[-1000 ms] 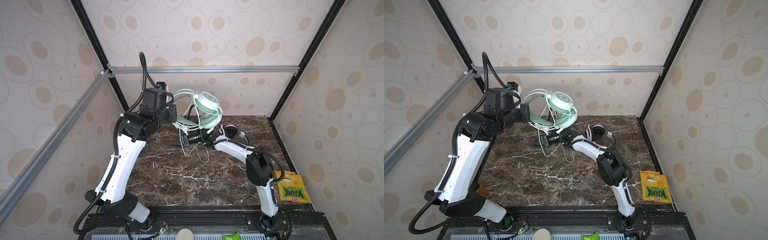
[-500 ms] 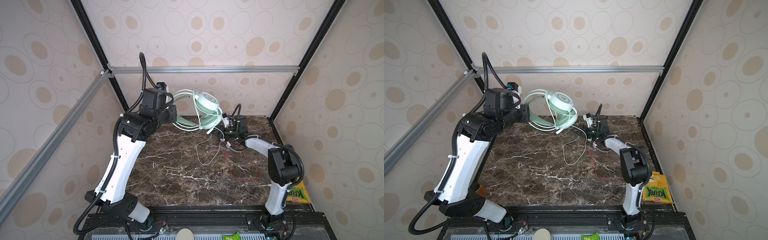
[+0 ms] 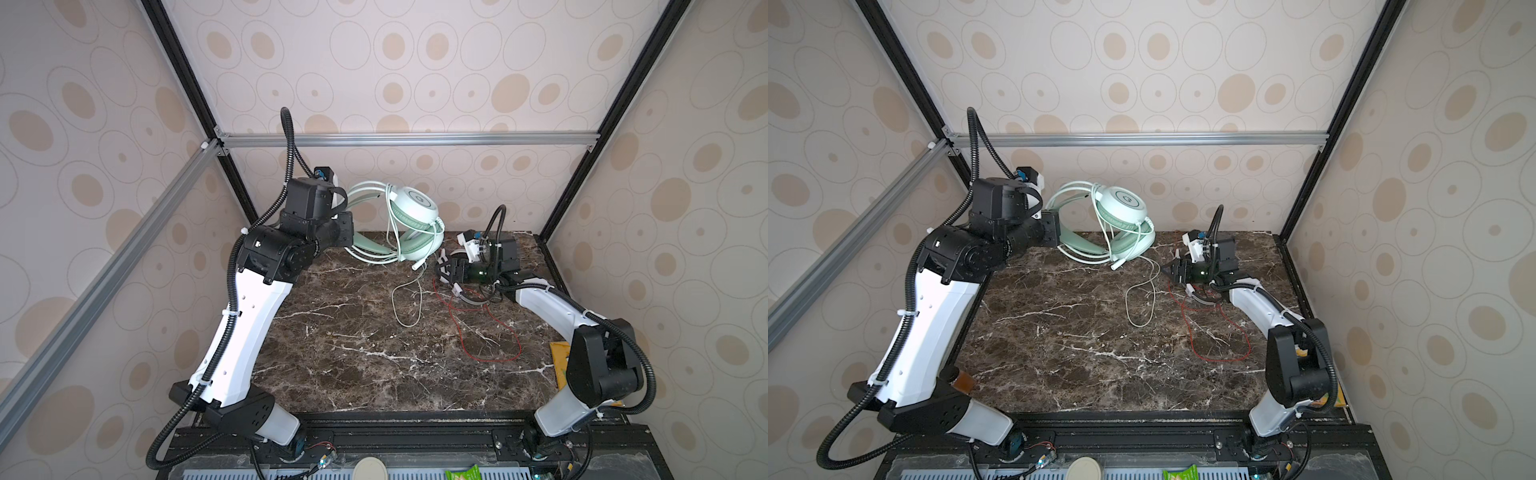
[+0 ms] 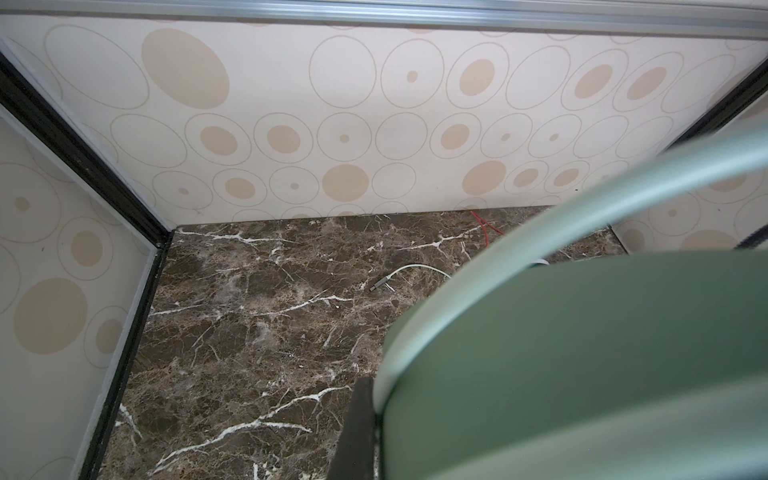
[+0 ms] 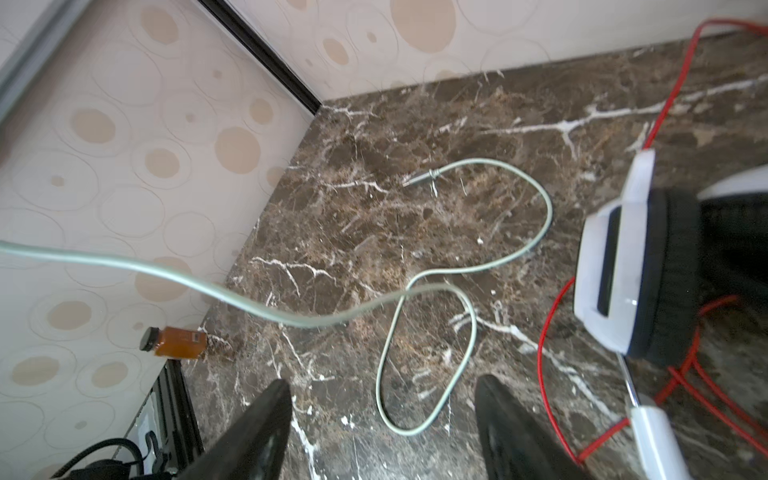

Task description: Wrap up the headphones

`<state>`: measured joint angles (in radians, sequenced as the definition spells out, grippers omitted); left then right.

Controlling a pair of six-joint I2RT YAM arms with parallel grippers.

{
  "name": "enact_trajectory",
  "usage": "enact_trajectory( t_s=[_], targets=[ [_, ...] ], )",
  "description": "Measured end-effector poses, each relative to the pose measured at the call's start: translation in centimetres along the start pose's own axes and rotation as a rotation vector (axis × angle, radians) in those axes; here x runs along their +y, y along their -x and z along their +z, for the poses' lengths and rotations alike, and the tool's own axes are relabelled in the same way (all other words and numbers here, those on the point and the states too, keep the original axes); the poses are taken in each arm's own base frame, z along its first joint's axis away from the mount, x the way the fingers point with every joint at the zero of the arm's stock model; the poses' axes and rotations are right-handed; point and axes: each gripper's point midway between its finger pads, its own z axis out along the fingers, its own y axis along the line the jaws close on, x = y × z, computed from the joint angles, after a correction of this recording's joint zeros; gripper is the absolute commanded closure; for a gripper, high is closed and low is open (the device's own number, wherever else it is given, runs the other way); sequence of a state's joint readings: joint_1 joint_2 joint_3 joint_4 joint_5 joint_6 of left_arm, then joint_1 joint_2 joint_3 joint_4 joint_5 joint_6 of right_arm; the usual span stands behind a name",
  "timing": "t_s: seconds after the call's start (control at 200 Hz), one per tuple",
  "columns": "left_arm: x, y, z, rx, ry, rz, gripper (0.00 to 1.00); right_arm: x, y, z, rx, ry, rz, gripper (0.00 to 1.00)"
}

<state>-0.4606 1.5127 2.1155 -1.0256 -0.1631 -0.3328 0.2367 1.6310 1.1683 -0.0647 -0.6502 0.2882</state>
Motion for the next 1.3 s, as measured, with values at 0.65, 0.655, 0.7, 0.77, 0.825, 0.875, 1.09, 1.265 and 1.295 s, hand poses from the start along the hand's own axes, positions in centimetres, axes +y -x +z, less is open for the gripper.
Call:
enact_trajectory(
  t_s=[0.65,0.655,0.7,0.77,0.825,0.875,1.09,1.265,1.295],
  targets=[
    [0.0,0.0,0.0,0.0,0.0,-0.005,1.0,-0.3,-5.1,7.9,0.045,-0.035,-0.147,0.31],
    [0.0,0.0,0.0,0.0,0.0,-0.005,1.0,-0.3,-5.0,7.9,0.041,-0.036,-0.148,0.31],
    [0.0,0.0,0.0,0.0,0.0,-0.006,1.0,-0.9,-4.5,8.2,-0.002,-0.062,-0.161,0.33],
    [0.0,0.0,0.0,0.0,0.0,-0.007,1.0,-1.9,-3.7,8.5,-0.064,-0.1,-0.171,0.36],
    [0.0,0.0,0.0,0.0,0.0,-0.007,1.0,-2.6,-3.0,8.8,-0.113,-0.12,-0.184,0.41],
    [0.0,0.0,0.0,0.0,0.0,-0.007,1.0,-2.9,-2.3,9.1,-0.149,-0.124,-0.193,0.46],
    [0.0,0.0,0.0,0.0,0.001,-0.008,1.0,-1.6,-0.1,9.3,-0.258,-0.062,-0.264,0.59],
    [0.0,0.0,0.0,0.0,0.001,-0.008,1.0,-0.1,1.0,8.8,-0.325,0.001,-0.317,0.89],
    [0.1,0.0,0.0,0.0,0.001,-0.009,1.0,0.0,0.8,8.8,-0.321,0.009,-0.318,0.95]
  ],
)
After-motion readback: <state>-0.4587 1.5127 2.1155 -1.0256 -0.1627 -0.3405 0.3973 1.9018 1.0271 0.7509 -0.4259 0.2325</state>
